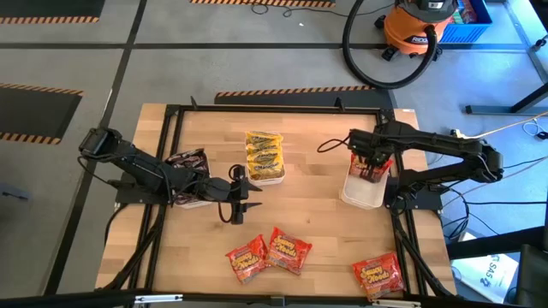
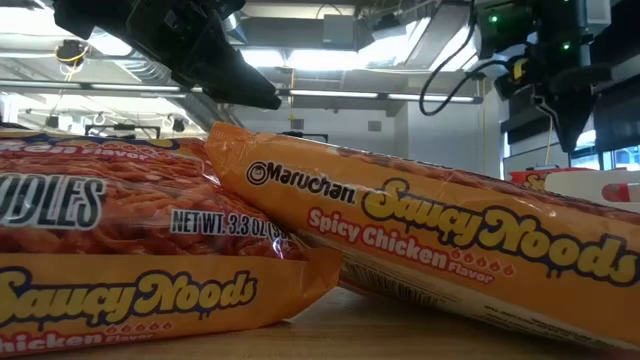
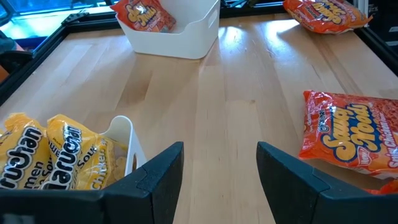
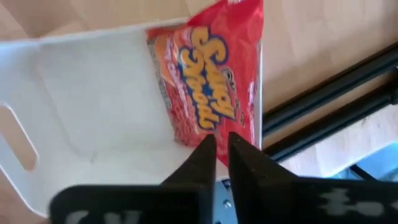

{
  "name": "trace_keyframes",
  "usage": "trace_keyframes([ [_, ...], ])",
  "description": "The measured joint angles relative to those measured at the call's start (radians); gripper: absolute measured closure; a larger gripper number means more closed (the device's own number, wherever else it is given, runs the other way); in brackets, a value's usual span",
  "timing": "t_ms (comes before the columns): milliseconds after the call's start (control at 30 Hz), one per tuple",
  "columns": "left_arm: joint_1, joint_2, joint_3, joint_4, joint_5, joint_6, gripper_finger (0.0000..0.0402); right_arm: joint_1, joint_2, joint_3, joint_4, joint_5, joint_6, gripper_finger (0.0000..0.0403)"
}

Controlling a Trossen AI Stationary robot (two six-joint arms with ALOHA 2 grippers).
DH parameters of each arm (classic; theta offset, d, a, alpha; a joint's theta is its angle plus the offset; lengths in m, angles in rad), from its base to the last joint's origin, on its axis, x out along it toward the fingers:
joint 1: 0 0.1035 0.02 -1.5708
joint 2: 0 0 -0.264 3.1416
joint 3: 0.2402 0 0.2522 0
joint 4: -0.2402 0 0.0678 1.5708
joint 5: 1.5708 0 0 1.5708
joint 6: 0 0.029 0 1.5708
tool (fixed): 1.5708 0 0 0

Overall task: Sort Maruchan noodles
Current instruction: Put the top right orange noodle pack into the right white bin

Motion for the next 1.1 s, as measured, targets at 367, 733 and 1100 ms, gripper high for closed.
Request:
trace_keyframes([
  [367,0.0,0.0,0.0,0.0,0.029,-0.001,0.0206,0.0,0.0,0.0,0.085,0.076,-0.04,0.0191],
  [733,-0.002,0.0,0.0,0.0,0.03,-0.007,0.0206,-0.085,0.035,-0.104,0.126,0.042,-0.119,0.0184],
  [1100,0.0,0.0,0.0,0.0,0.03,0.007,0.0206,-0.221,0.041,-0.12,0.188,-0.036,-0.221,0.0223],
])
